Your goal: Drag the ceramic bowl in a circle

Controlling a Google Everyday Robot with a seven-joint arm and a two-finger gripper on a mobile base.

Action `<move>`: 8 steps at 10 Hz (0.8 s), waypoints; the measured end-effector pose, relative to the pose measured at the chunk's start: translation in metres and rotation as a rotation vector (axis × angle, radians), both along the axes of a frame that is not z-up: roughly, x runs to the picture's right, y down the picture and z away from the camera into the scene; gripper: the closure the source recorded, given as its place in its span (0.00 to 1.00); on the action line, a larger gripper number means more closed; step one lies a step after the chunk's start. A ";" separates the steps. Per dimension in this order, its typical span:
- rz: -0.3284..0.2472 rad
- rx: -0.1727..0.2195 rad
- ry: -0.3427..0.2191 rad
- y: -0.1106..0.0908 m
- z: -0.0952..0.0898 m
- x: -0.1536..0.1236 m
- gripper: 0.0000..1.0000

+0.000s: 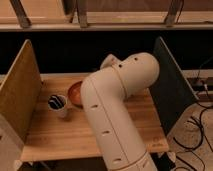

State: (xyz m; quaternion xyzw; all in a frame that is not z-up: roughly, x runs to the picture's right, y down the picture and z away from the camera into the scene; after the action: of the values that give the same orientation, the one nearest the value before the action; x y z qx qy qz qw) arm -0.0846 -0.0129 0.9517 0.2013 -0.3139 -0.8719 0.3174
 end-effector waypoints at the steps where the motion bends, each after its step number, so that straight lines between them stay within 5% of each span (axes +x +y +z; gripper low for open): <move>1: 0.000 0.000 0.000 0.000 0.000 0.000 0.20; 3: 0.002 -0.001 0.000 0.000 0.000 0.000 0.20; 8: 0.049 -0.115 0.044 0.033 0.031 0.008 0.27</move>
State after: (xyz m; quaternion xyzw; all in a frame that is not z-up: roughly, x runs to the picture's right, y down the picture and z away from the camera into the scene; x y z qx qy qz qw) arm -0.0768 0.0203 0.9823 0.1713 -0.3515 -0.8485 0.3566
